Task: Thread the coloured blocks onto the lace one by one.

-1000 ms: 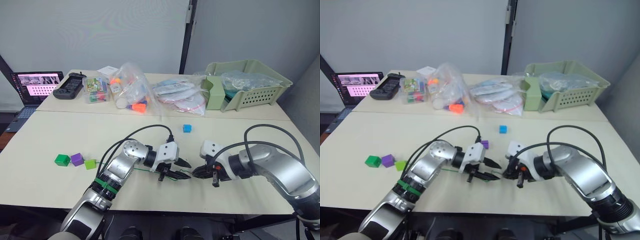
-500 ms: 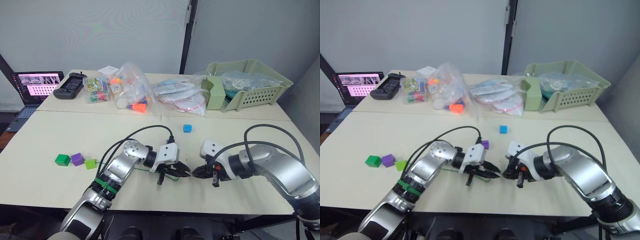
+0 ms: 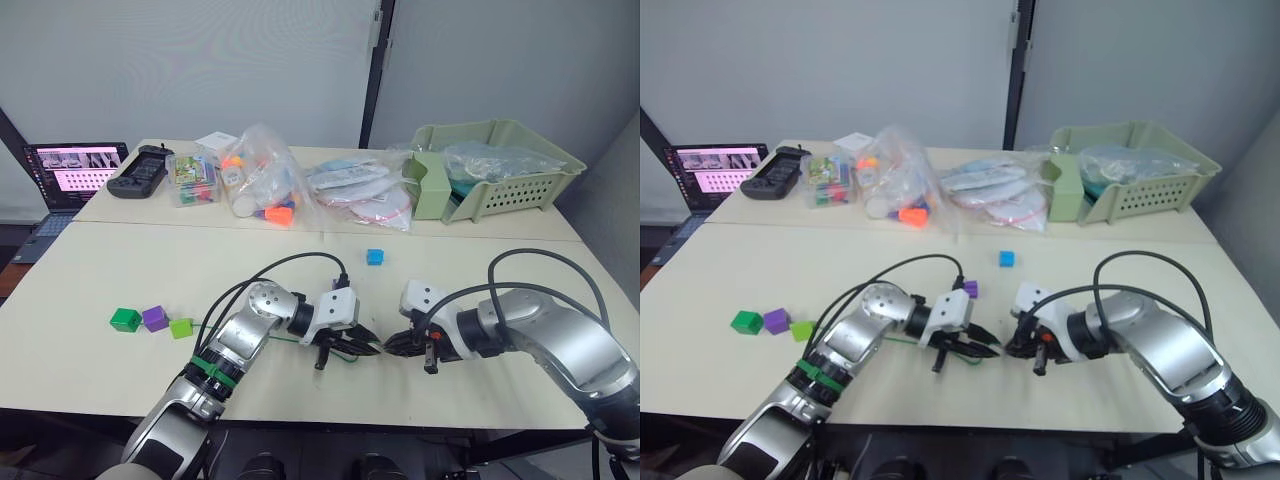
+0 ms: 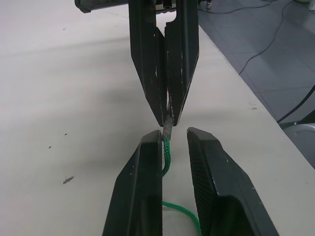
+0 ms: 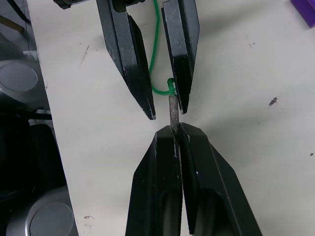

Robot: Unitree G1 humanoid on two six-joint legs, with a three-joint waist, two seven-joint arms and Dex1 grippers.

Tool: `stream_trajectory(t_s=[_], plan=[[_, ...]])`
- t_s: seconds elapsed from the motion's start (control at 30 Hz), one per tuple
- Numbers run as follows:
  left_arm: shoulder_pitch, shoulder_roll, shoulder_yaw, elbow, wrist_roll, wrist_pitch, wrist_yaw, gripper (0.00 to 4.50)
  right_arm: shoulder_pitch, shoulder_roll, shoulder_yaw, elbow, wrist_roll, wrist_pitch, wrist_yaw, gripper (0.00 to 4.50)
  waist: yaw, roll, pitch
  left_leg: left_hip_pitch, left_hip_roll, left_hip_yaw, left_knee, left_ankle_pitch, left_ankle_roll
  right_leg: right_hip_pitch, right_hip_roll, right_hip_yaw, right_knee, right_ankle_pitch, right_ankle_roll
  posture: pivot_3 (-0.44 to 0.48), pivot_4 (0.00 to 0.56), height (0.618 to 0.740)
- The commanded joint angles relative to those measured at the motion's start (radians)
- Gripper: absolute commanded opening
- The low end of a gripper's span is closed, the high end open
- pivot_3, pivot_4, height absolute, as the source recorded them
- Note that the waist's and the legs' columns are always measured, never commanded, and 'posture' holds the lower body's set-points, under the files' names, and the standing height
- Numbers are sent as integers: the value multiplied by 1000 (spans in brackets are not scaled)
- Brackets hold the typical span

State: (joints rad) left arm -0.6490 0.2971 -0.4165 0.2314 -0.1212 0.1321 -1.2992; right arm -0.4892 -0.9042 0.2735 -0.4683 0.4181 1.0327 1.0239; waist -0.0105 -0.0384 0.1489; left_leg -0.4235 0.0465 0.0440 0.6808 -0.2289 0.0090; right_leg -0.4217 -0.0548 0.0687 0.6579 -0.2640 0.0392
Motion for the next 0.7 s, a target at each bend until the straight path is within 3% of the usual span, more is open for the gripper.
stream_trajectory(t_s=[0.03,0.4,0.5,0.7], plan=[[-21,-14,6,-9,-12,-15,2,828,0,-8,-29,-25,21,-10,0,0,0,0,0,0,0,0,0,0,0,0,0,0,0,0,0,0,150,732],[-20,-15,9,-10,-10,-13,-1,828,-2,-7,-24,-26,20,-9,-1,0,0,0,0,0,0,0,0,0,0,0,0,0,0,0,0,0,150,732],[-17,-11,8,-16,-10,-10,-2,23,-3,-7,-25,-28,21,-8,-2,0,0,0,0,0,0,0,0,0,0,0,0,0,0,0,0,0,150,732],[-21,-8,10,-10,-9,-11,-3,23,-4,-9,-25,-27,25,-9,-6,0,0,0,0,0,0,0,0,0,0,0,0,0,0,0,0,0,150,732]])
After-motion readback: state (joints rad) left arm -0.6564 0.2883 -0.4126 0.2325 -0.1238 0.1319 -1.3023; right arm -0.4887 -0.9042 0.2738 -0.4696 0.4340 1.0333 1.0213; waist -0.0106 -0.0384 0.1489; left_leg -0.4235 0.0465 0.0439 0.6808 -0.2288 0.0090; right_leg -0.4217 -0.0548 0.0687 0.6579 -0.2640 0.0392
